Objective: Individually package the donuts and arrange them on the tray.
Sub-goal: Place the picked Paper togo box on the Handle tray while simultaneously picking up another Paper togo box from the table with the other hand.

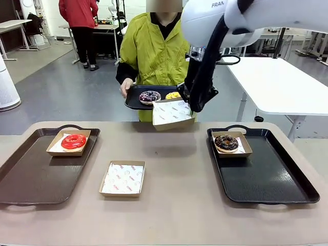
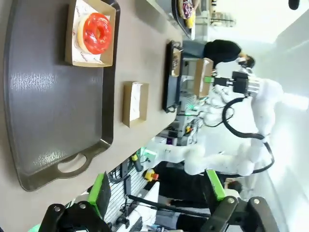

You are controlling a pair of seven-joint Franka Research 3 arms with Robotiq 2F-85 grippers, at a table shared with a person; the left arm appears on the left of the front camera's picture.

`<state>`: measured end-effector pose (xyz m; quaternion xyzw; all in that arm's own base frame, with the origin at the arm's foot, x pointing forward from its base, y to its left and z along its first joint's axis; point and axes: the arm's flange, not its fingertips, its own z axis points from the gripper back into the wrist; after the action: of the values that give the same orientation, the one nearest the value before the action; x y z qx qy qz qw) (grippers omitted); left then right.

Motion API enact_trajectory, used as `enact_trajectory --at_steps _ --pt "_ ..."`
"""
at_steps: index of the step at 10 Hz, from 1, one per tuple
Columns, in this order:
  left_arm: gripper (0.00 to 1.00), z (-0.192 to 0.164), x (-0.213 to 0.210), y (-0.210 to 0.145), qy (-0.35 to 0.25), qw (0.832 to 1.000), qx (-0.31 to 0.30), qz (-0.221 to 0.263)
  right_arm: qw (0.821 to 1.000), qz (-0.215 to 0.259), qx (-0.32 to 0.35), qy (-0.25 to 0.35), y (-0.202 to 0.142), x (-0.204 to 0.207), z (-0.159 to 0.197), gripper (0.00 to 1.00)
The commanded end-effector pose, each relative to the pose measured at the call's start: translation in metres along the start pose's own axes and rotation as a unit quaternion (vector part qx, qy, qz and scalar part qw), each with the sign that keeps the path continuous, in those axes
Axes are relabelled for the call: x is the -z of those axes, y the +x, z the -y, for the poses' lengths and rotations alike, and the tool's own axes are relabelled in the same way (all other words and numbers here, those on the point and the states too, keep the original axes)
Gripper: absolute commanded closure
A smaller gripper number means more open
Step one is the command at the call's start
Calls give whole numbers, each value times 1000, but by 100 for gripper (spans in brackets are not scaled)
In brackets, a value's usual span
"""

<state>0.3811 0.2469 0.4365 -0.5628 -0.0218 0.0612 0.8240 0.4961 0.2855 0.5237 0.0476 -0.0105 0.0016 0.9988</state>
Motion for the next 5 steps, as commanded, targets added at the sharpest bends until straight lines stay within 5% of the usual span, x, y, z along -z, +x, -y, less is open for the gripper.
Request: enact_trajectory --at_steps 1,5 --pt "0 -9 -4 -7 -35 999 12 37 1000 -15 8 -13 30 0 -9 100" --pt "0 -14 -10 -9 -24 999 -5 29 1000 -17 8 2 39 14 0 100"
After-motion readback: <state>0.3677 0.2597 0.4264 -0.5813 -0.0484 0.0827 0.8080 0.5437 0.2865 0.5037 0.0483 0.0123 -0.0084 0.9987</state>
